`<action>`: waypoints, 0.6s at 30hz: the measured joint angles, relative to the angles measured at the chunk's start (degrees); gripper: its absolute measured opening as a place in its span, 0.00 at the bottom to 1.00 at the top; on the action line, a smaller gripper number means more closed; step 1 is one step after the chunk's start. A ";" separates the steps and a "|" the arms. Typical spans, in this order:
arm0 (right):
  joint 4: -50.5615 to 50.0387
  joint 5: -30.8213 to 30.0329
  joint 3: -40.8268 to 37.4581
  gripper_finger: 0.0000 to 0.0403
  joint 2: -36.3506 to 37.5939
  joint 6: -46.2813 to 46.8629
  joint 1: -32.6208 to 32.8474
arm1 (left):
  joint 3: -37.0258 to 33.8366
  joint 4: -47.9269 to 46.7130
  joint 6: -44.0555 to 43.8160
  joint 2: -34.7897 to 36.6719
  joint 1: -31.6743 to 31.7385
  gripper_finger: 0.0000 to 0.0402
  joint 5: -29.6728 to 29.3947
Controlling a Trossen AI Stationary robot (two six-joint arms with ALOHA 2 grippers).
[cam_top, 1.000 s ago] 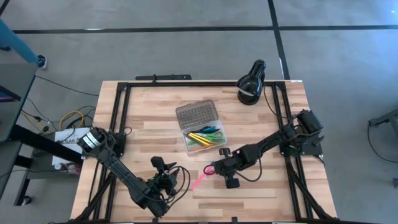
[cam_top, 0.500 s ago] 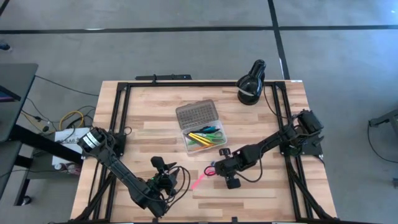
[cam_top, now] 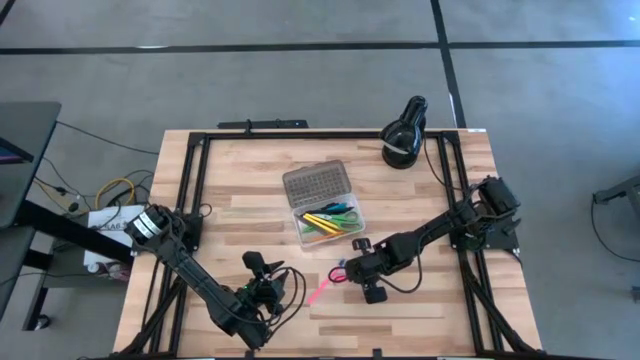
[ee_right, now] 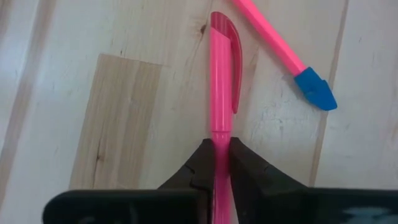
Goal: Pick & place school supplies into a supply box
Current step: Put the right pink pen into the transparent supply box
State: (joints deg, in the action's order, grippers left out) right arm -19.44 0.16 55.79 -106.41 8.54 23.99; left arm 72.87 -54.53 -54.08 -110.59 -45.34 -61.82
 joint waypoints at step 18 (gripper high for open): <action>-9.62 0.54 6.36 0.04 -0.52 -6.17 0.53 | 0.01 0.03 -0.11 0.00 -0.02 0.38 1.11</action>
State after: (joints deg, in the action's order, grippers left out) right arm -29.06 0.71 62.15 -106.93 2.37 24.52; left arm 72.88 -54.50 -54.19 -110.59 -45.36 -60.71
